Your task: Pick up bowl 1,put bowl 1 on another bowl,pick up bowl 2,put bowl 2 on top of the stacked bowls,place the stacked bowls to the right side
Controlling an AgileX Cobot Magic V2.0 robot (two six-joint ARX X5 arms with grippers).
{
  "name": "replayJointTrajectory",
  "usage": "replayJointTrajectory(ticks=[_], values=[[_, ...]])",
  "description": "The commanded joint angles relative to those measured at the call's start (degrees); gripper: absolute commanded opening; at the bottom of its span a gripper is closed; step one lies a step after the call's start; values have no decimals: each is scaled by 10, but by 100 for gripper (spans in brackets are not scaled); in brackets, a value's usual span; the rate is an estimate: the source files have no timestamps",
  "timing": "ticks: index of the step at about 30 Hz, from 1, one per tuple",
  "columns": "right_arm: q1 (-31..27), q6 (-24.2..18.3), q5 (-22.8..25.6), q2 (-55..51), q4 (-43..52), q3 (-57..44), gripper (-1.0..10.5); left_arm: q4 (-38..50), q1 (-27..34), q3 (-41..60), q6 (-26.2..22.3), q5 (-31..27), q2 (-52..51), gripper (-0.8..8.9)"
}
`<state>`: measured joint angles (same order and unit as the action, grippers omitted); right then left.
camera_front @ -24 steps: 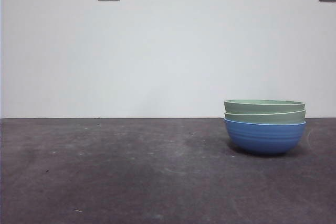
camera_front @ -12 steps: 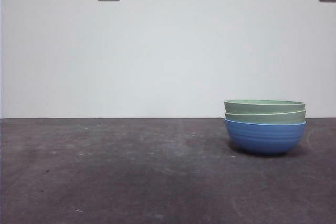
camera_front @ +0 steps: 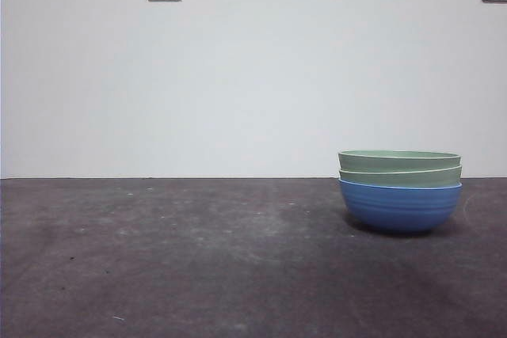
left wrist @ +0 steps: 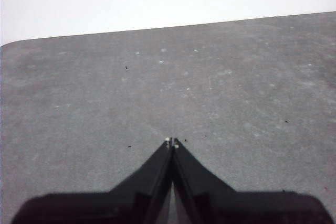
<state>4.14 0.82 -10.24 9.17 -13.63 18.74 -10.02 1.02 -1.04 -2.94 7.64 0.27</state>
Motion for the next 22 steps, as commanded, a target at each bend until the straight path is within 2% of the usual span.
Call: replayJointTrajectory(ticks=[1, 7, 22], values=[[0, 14, 3, -30, 21, -49, 2, 1, 1, 8, 3, -1, -2, -3], [0, 43, 3, -89, 33, -125, 2, 1, 1, 8, 3, -1, -2, -3], [0, 54, 6, -91, 38, -184, 2, 1, 1, 8, 3, -1, -2, -3]])
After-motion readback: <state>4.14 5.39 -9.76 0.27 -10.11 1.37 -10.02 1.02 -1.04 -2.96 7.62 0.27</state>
